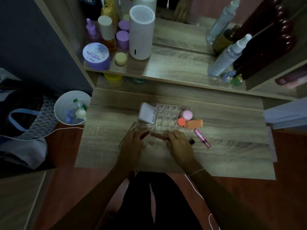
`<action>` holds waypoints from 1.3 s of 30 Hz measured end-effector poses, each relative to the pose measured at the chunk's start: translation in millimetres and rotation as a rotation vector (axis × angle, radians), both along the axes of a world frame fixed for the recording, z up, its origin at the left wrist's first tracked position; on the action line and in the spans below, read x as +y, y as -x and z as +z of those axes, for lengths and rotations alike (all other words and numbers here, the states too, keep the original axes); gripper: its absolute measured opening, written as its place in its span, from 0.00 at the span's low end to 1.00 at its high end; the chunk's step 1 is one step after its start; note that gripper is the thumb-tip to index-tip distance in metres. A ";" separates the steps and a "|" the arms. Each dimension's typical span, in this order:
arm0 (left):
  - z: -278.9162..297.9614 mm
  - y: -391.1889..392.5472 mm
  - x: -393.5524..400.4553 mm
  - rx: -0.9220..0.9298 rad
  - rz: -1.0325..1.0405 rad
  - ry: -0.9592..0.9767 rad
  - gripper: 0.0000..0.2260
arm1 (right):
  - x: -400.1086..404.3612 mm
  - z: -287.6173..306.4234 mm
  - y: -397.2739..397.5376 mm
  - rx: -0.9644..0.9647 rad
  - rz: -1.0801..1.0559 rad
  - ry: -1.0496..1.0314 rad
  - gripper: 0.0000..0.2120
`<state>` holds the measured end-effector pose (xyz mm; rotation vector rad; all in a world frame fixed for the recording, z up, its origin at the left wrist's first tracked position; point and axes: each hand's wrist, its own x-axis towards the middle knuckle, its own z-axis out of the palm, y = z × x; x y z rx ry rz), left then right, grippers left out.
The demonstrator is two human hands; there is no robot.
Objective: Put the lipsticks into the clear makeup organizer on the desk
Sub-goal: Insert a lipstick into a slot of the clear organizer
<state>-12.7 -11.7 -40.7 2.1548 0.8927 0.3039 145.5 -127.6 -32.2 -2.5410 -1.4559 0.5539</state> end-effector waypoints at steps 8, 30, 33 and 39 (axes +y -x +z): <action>14.1 -18.5 -3.3 -0.167 0.025 0.082 0.09 | -10.1 6.4 -10.2 0.218 -0.185 -0.081 0.07; 34.4 -107.0 43.6 -0.229 0.153 0.095 0.10 | 36.0 25.4 -42.5 0.263 -0.411 -0.370 0.04; 36.8 -115.3 49.4 -0.267 0.134 0.044 0.10 | 45.3 26.4 -46.1 0.209 -0.432 -0.390 0.05; 31.2 -119.0 49.3 -0.204 0.070 0.025 0.09 | 53.0 24.1 -51.7 0.148 -0.436 -0.441 0.06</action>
